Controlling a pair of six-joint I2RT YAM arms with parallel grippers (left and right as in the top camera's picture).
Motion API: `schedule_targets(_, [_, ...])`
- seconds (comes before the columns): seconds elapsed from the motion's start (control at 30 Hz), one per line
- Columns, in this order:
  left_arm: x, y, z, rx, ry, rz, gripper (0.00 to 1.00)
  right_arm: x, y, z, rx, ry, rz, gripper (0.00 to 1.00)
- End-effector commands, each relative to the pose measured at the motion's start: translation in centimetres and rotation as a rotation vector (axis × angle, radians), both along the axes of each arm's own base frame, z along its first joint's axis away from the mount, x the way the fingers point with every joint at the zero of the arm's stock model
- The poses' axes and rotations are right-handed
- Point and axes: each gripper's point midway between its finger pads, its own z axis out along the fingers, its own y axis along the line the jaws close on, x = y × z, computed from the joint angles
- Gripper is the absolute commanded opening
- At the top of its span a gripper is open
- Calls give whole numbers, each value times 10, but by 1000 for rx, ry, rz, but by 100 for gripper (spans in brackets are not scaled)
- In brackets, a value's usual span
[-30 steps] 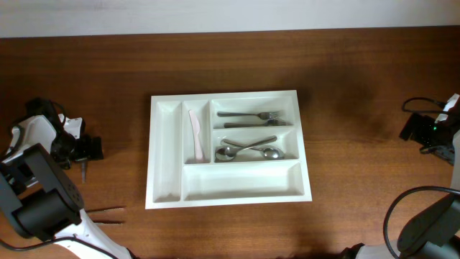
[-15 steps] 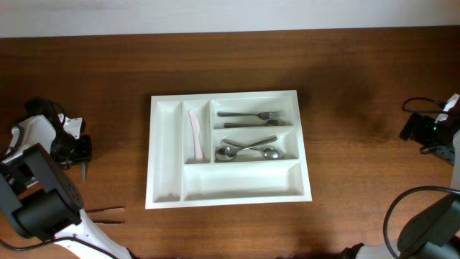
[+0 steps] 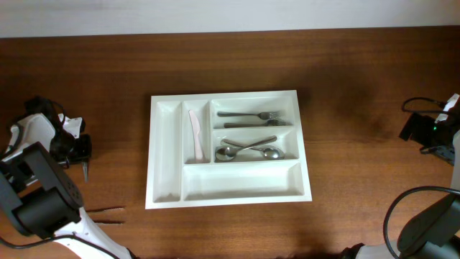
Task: Pack container
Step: 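Close the left gripper on the spoon handle and lift it, then carry the spoon into the tray's left compartment and release it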
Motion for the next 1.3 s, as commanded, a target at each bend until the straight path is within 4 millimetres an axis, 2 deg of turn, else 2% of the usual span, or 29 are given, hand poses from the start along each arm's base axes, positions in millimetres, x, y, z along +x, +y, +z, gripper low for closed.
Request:
schedule_targets(0.0, [9, 2, 0, -19, -2, 13, 2, 0, -1, -2, 3, 3, -10, 99])
schedule_targets(0.2, [26, 5, 23, -24, -43, 16, 2, 0, -1, -2, 3, 3, -10, 99])
schedule_targets(0.33, [37, -4, 38, -35, -56, -8, 2, 0, -1, -2, 4, 3, -10, 99])
schedule_targets(0.47, [52, -22, 56, -39, -64, -61, 2, 0, -1, -2, 4, 3, -9, 99])
schedule_targets(0.6, [70, -61, 75, -69, -80, -145, 2, 0, -1, -2, 4, 3, -10, 99])
schedule_targets(0.73, [82, -106, 86, -86, -72, -141, 2, 0, -1, -2, 4, 3, -10, 99])
schedule_targets(0.8, [81, -133, 86, -95, -45, -165, 2, 0, -1, -2, 4, 3, -10, 99])
schedule_targets(1.0, [69, -193, 86, -108, 29, -216, 2, 0, -1, -2, 4, 3, -10, 99])
schedule_targets(1.13, [64, -221, 86, -107, 51, -239, 2, 0, -1, -2, 4, 3, -10, 99])
schedule_targets(1.27, [59, -239, 86, -105, 66, -253, 7, 0, -1, -2, 3, 3, -10, 99])
